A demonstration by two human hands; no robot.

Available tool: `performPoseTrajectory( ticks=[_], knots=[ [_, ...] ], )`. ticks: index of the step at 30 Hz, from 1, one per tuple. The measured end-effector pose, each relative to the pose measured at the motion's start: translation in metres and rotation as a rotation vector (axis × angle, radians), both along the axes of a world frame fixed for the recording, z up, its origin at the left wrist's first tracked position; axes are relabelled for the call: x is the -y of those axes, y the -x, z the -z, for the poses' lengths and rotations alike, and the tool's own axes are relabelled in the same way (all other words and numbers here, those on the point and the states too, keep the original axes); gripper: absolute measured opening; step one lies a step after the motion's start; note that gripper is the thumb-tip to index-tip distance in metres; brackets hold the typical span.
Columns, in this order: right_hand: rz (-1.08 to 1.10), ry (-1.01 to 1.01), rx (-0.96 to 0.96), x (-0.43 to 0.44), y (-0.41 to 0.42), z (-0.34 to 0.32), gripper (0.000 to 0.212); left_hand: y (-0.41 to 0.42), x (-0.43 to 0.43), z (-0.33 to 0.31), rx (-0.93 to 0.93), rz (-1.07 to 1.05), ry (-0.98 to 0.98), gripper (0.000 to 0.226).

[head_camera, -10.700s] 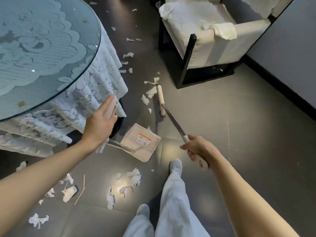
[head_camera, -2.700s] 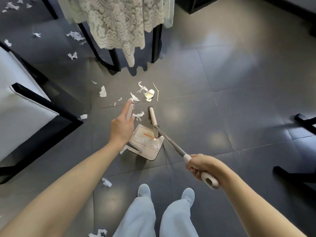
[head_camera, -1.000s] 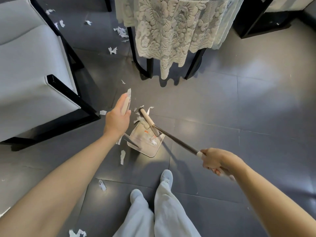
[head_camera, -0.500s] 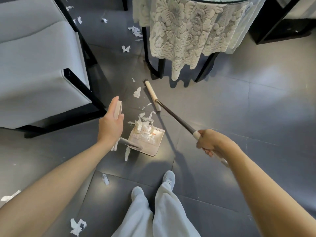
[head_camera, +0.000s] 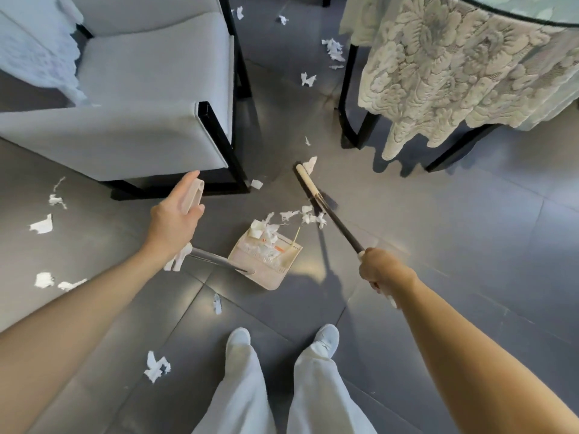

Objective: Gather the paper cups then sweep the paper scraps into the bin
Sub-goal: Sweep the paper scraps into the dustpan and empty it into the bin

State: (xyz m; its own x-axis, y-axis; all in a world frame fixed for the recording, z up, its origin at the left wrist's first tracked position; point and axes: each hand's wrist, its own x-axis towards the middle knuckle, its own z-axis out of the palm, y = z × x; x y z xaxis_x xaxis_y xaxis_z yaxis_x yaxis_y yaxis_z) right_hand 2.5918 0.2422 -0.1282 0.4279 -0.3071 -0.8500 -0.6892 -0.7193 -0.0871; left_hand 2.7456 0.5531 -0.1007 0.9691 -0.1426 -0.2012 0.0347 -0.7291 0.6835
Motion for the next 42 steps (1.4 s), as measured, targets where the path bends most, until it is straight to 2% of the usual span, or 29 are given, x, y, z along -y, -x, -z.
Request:
performPoseTrajectory(
  ticks=[4,7,10,17,24,30,36,42],
  knots=[
    [0.081,-0.086,-0.023,-0.039,-0.004,-0.006,0.028,-0.025,-0.028,0.01,-0.007,0.077,-0.036,0.058],
    [0.272,-0.179,-0.007,-0.085,0.007,0.0,0.04,-0.05,-0.04,0.018,0.041,0.149,-0.084,0.058],
    [0.226,-0.163,-0.04,-0.139,0.012,-0.009,0.044,-0.058,-0.048,0.023,0.074,0.256,-0.07,0.058],
    [0.334,-0.202,-0.109,-0.219,0.058,-0.041,0.025,-0.067,-0.086,0.029,0.132,0.381,0.046,0.056],
    [0.54,-0.235,-0.006,-0.222,0.076,-0.086,0.019,-0.062,-0.111,0.023,0.122,0.314,0.146,0.054],
    [0.649,-0.273,0.13,-0.209,0.062,-0.088,0.015,-0.066,-0.106,0.008,0.109,0.225,0.238,0.056],
    [0.802,-0.343,0.241,-0.177,0.034,-0.083,0.015,-0.078,-0.075,-0.008,0.159,0.239,0.246,0.056],
    [0.707,-0.27,0.304,-0.1,-0.017,-0.071,0.023,-0.092,-0.027,-0.007,0.131,0.161,0.202,0.058]
  ],
)
